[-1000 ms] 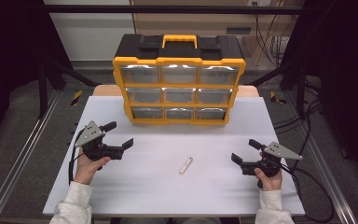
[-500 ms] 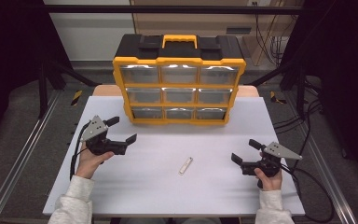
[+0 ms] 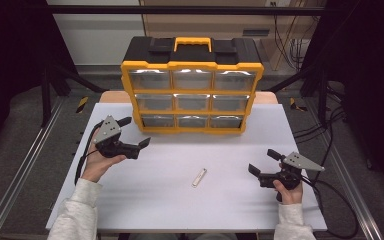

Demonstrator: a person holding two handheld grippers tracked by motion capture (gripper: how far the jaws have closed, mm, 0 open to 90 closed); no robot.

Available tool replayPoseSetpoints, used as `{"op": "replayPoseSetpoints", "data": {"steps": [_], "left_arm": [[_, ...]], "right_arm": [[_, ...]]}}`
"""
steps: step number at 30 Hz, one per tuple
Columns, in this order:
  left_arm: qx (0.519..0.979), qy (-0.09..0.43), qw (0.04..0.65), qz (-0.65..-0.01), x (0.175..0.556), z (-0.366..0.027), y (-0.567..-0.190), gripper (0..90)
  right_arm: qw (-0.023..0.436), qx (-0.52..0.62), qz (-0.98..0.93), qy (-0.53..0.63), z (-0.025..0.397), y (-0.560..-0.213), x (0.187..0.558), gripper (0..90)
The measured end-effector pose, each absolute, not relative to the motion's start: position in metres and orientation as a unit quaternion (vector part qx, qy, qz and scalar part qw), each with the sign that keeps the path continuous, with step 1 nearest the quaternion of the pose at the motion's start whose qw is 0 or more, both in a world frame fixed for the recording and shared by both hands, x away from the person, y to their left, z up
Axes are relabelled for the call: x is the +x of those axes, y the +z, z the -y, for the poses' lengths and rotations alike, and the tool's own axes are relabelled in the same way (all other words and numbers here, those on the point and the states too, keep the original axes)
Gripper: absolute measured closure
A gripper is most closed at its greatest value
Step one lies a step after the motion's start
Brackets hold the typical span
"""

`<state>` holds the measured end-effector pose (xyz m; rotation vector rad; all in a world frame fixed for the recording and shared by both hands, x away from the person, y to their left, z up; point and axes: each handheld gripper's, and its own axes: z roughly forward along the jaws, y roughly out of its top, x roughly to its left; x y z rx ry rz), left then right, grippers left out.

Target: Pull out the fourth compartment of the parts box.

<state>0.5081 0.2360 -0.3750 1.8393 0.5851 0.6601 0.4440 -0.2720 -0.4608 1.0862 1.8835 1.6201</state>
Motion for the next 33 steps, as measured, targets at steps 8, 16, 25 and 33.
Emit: {"op": "replayPoseSetpoints", "data": {"steps": [8, 16, 25, 33], "left_arm": [[0.792, 0.280, 0.496, -0.220, 0.513, -0.230, -0.367, 3.2], [0.805, 0.281, 0.482, -0.200, 0.518, -0.223, -0.362, 2.6], [0.817, 0.294, 0.464, -0.175, 0.522, -0.214, -0.353, 2.5], [0.821, 0.314, 0.449, -0.162, 0.528, -0.208, -0.347, 2.4]], "right_arm": [[0.214, 0.391, -0.678, 0.585, 0.272, -0.461, 0.444, 0.4], [0.213, 0.393, -0.677, 0.584, 0.272, -0.460, 0.444, 0.4], [0.215, 0.392, -0.677, 0.584, 0.273, -0.460, 0.444, 0.4], [0.213, 0.394, -0.676, 0.585, 0.273, -0.460, 0.443, 0.4]]}}
